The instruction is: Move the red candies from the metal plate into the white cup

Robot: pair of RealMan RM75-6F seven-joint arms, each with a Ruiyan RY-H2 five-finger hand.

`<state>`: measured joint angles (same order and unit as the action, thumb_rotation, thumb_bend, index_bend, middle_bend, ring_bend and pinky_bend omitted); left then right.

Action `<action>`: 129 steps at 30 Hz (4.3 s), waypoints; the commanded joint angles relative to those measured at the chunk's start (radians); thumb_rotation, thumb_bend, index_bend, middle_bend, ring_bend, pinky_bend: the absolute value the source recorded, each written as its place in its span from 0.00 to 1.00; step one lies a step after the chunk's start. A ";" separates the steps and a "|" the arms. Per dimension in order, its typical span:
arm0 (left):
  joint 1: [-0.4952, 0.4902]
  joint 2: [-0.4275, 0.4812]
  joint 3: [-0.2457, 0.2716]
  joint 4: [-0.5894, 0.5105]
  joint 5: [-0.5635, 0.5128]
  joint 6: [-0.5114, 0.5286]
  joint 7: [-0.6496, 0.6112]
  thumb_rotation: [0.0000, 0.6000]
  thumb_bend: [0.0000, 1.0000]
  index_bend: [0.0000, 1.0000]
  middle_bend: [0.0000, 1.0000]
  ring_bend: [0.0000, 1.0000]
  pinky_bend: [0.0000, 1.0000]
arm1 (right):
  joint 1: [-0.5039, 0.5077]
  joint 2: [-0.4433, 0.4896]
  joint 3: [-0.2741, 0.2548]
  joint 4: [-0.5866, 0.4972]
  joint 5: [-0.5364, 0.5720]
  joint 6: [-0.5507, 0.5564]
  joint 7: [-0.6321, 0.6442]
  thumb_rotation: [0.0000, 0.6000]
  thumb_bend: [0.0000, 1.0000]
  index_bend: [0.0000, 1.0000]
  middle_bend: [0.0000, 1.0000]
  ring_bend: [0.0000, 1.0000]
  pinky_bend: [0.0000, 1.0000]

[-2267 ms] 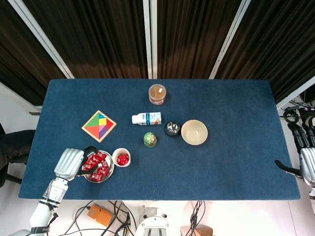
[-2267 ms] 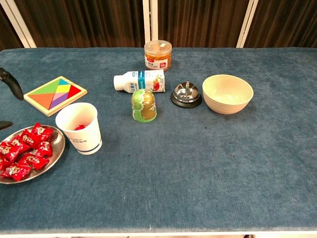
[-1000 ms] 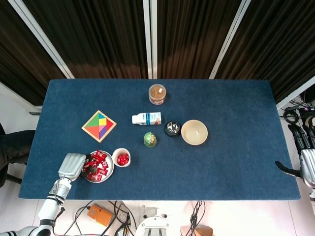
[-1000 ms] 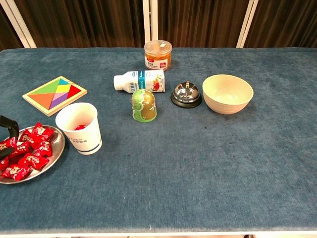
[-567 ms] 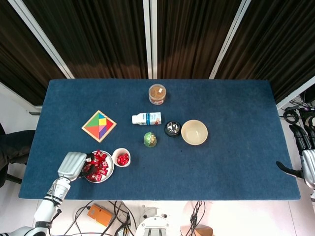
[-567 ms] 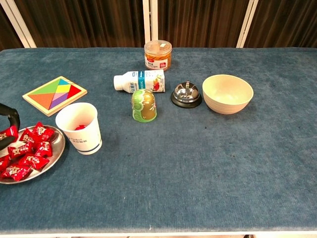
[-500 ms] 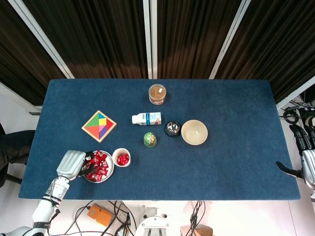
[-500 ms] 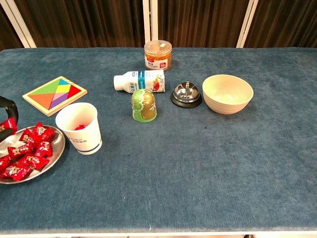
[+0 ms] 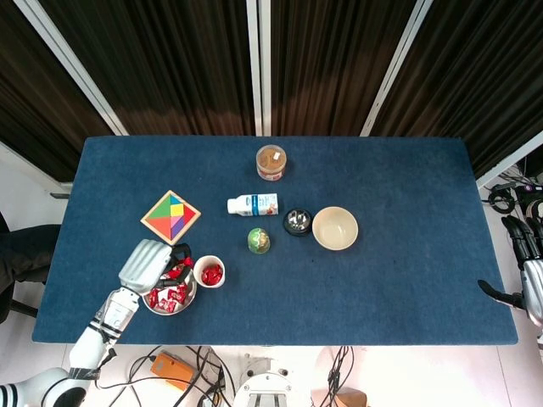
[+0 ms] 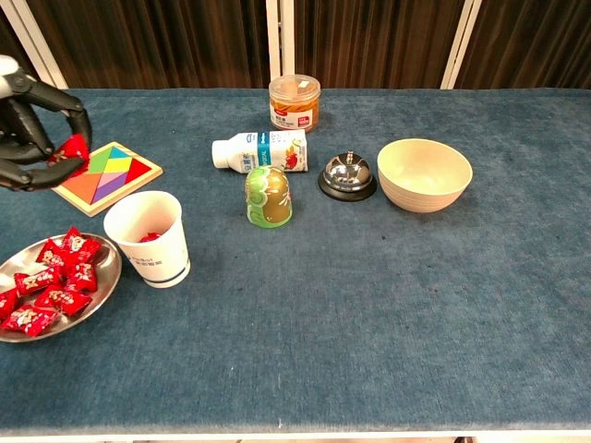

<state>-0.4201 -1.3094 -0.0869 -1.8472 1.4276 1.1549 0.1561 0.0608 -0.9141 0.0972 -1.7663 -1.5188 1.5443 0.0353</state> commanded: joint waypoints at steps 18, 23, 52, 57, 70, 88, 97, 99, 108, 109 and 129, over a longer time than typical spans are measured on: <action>-0.080 -0.076 -0.010 0.025 -0.136 -0.076 0.144 1.00 0.25 0.56 1.00 0.97 0.90 | -0.002 -0.005 -0.001 0.013 0.009 -0.007 0.011 1.00 0.22 0.00 0.14 0.00 0.12; -0.079 -0.078 -0.007 0.024 -0.139 -0.065 0.146 1.00 0.19 0.52 1.00 0.97 0.90 | -0.003 -0.005 0.000 0.012 0.010 -0.006 0.010 1.00 0.22 0.00 0.14 0.00 0.12; 0.139 0.023 0.182 0.089 0.003 0.139 0.127 1.00 0.18 0.46 1.00 0.96 0.90 | 0.011 -0.003 0.004 0.004 -0.015 -0.009 0.007 1.00 0.22 0.00 0.14 0.00 0.12; 0.156 -0.022 0.182 0.121 -0.028 0.130 0.190 1.00 0.16 0.46 1.00 0.96 0.90 | 0.011 -0.002 0.003 0.002 -0.017 -0.010 0.004 1.00 0.22 0.00 0.14 0.00 0.12; 0.164 -0.092 0.168 0.172 -0.081 0.094 0.293 1.00 0.14 0.46 1.00 0.96 0.90 | 0.007 0.000 0.000 0.005 -0.012 -0.008 0.008 1.00 0.22 0.00 0.14 0.00 0.12; 0.152 -0.114 0.138 0.206 -0.149 0.039 0.309 1.00 0.22 0.50 1.00 0.96 0.90 | 0.012 -0.001 0.001 -0.002 -0.007 -0.016 -0.003 1.00 0.22 0.00 0.14 0.00 0.12; 0.145 -0.107 0.133 0.197 -0.139 0.031 0.285 1.00 0.36 0.57 1.00 0.96 0.90 | 0.011 -0.002 0.002 -0.002 -0.003 -0.015 -0.002 1.00 0.22 0.00 0.14 0.00 0.12; 0.145 -0.090 0.127 0.177 -0.129 0.040 0.263 1.00 0.36 0.57 1.00 0.96 0.90 | 0.011 -0.001 0.003 -0.002 -0.003 -0.014 -0.001 1.00 0.22 0.00 0.14 0.00 0.12; 0.126 0.031 0.069 0.023 -0.005 0.107 0.107 1.00 0.35 0.57 1.00 0.96 0.90 | 0.008 -0.002 0.002 -0.006 -0.005 -0.008 -0.004 1.00 0.22 0.00 0.14 0.00 0.12; 0.119 0.036 0.062 0.011 0.003 0.107 0.100 1.00 0.35 0.57 1.00 0.96 0.90 | 0.008 -0.002 0.002 -0.006 -0.004 -0.008 -0.004 1.00 0.22 0.00 0.14 0.00 0.12; -0.073 -0.050 -0.025 -0.018 -0.141 -0.106 0.171 1.00 0.24 0.51 1.00 0.96 0.90 | 0.000 -0.013 -0.001 0.036 0.014 -0.014 0.038 1.00 0.22 0.00 0.14 0.00 0.12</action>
<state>-0.4830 -1.3520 -0.1113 -1.8682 1.3019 1.0584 0.3108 0.0603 -0.9260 0.0964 -1.7306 -1.5052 1.5312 0.0726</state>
